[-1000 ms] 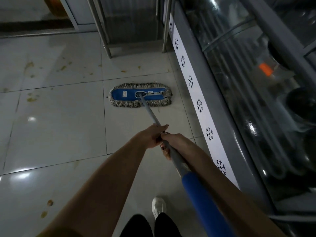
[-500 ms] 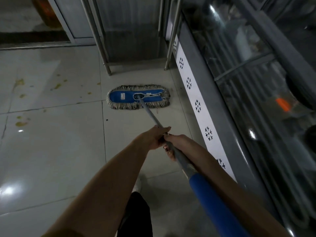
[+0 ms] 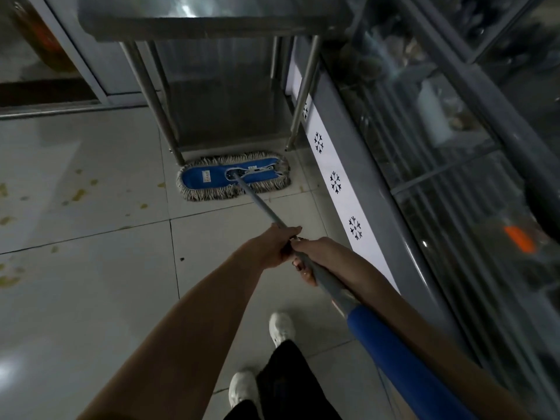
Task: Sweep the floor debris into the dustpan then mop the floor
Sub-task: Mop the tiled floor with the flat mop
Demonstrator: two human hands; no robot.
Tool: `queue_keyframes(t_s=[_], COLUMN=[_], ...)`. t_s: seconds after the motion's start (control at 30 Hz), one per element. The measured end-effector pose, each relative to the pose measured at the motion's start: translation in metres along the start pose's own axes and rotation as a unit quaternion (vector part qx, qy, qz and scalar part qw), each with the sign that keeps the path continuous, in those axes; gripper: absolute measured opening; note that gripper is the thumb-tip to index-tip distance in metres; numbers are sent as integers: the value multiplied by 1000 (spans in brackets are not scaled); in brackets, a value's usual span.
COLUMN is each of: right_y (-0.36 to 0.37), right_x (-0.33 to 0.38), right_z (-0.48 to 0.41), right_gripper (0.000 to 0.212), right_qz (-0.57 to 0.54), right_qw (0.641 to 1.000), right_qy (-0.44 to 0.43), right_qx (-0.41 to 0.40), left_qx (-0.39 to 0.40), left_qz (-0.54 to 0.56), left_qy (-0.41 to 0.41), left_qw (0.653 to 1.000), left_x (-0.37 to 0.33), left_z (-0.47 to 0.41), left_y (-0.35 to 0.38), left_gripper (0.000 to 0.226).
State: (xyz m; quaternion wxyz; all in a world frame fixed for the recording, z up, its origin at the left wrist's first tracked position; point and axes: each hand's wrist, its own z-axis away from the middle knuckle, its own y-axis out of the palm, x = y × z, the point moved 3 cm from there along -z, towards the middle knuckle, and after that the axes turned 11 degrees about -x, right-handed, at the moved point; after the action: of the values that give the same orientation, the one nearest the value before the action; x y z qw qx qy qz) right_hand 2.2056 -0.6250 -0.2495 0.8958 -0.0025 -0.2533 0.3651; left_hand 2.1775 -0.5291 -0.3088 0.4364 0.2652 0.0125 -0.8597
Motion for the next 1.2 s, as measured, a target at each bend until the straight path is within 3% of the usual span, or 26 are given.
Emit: queue_keyframes(t_s=[0.23,0.3,0.53,0.93,1.07,1.2], right_y=[-20,-28,-37,-25,-12,-8], right_x=[85,111,166,106,83,50], right_z=[-53,-64,-98,-90,-61,-30], right_gripper=[35,34,37,37,37,36], right_qz=[57,80,150,118,117,121], right_qw=[998,997,988,993,993,992], right_qy=[19,10,1,6,-8,-13], right_qx=[-10,-18,-25,-20,-12,-25], left_qx=[20,13,-33,-71,-40,-11], left_qz=[23,36,55,-10,-46,-100], left_qy=[13,12,5,-18,-29,-46], left_qw=[999,999,998,997,998,994], left_x=[-71,-92,-141,-97,-78,-49], left_z=[-44,-56,-86,-74,-54,-36], left_y=[34,45,68,50,36,23], left_gripper=[23,14,16,23,9,17])
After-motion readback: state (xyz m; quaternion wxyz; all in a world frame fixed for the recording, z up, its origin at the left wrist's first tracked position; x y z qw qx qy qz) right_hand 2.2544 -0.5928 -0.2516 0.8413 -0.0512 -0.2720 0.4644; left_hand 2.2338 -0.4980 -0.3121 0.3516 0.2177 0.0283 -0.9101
